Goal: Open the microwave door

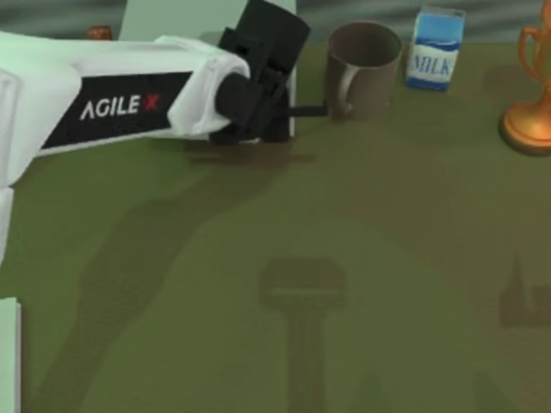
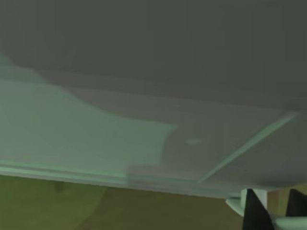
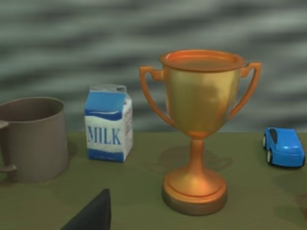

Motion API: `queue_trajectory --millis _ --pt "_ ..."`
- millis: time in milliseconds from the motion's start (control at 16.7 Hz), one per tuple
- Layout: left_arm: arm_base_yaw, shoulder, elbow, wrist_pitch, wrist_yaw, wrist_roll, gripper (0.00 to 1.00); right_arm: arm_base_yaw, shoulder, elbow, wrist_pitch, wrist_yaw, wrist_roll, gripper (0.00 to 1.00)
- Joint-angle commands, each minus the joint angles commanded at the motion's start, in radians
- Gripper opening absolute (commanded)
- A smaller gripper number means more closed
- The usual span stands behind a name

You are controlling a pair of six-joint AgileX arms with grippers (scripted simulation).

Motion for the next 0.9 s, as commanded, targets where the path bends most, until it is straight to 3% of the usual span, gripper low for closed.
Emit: queue_trajectory --millis 900 --pt "0.010 -0.038 -0.053 0.036 0.025 0.044 0.00 0.000 0.000 0.000 0.000 0.000 0.000 1.00"
